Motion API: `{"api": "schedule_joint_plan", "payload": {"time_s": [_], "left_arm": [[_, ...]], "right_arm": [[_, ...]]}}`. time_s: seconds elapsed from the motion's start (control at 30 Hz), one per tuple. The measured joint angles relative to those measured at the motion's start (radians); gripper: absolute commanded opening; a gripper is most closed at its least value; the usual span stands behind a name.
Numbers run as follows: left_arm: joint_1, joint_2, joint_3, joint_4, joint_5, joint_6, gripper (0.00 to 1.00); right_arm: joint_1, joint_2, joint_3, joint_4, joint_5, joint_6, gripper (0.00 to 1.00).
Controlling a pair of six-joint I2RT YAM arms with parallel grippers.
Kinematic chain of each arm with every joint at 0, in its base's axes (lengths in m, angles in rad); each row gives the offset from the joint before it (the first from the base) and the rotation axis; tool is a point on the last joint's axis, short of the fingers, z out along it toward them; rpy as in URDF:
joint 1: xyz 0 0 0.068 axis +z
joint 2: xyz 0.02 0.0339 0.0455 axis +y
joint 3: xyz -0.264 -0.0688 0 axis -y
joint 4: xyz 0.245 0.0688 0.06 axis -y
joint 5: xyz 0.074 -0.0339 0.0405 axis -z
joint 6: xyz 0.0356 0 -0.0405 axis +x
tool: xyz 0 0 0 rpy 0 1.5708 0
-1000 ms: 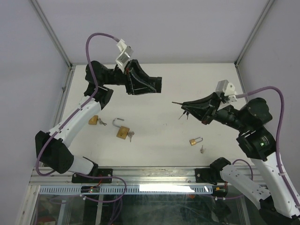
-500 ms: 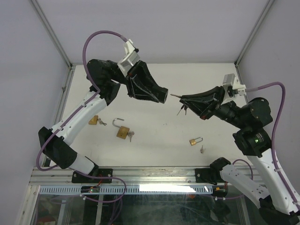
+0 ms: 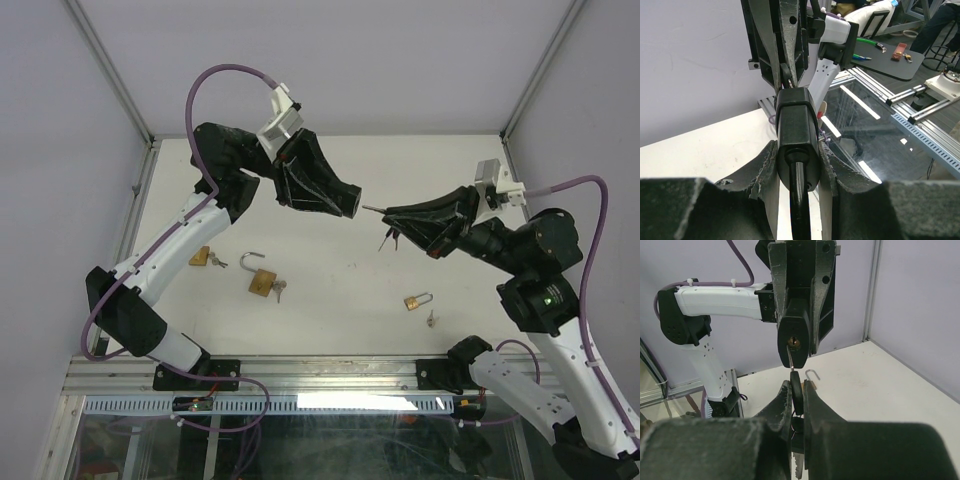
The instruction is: Unlock with the key
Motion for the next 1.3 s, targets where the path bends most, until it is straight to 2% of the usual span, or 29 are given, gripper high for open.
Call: {"api": "schedule_joint_plan", "payload": {"time_s": [0.73,1.0,1.3], "left_arm": [[-0.001,0.0,0.0,-0.05,-0.023,0.034,0.0],[0.0,-0.002,0.0,-0.108,-0.035,0.088,0.0],[0.0,-0.016,0.0,-0.24,-0.055,0.214,0.0]], "right_arm": [[-0.002,0.06,0.0,0.031,-0.022,0.03,0.0],[-0.01,0.062,-0.001,0.036,-0.037,0.029,0.0],[-0.014,0.058,-0.012,0.037,-0.023,0.027,0.0]]}}
